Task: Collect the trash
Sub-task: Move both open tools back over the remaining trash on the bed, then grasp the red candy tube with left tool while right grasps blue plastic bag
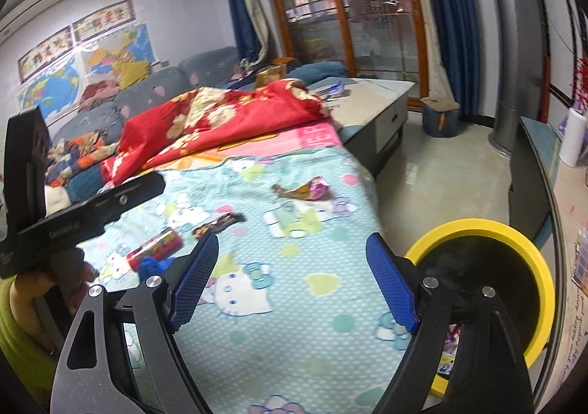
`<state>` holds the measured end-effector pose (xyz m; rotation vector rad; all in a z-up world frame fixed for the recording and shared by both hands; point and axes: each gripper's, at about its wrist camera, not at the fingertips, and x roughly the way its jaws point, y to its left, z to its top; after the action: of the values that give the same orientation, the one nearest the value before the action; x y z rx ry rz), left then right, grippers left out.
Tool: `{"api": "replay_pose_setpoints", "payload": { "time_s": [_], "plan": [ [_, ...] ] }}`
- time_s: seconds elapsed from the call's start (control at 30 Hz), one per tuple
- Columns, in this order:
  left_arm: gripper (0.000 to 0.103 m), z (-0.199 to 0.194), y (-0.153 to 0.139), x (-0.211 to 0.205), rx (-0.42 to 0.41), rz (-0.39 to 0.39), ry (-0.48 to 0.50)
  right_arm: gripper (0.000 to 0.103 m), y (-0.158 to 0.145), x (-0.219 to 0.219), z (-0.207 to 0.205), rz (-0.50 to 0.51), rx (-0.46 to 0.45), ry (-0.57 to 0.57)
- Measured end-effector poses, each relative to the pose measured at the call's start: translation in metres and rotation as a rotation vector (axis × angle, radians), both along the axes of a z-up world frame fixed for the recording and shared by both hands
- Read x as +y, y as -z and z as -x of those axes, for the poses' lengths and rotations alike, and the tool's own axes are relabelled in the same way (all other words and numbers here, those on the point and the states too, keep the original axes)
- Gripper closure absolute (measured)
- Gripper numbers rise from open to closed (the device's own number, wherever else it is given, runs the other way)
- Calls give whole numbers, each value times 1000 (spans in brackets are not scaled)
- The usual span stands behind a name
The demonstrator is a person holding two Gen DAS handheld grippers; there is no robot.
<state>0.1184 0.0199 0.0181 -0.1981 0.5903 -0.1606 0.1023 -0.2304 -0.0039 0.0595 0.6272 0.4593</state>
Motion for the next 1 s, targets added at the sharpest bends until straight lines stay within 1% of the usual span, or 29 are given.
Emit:
{"api": "replay_pose_setpoints", "payload": {
  "time_s": [0.3, 0.5, 0.63, 0.9, 1.0],
  "plan": [
    [11, 6, -5, 32, -4, 5, -67, 23, 1, 42, 14, 23, 1, -107],
    [11, 7, -7, 52, -6, -10, -110, 23, 2, 67, 21, 39, 6, -174],
    [11, 7, -7, 63, 0, -34, -131, 23, 4, 83, 27, 49, 8, -218],
    [11, 13, 4, 89, 32, -69, -158, 23, 15, 114, 36, 80, 27, -299],
    [11, 14, 12, 101, 58, -71, -163, 23, 19, 123, 37, 95, 30, -320]
  ]
}}
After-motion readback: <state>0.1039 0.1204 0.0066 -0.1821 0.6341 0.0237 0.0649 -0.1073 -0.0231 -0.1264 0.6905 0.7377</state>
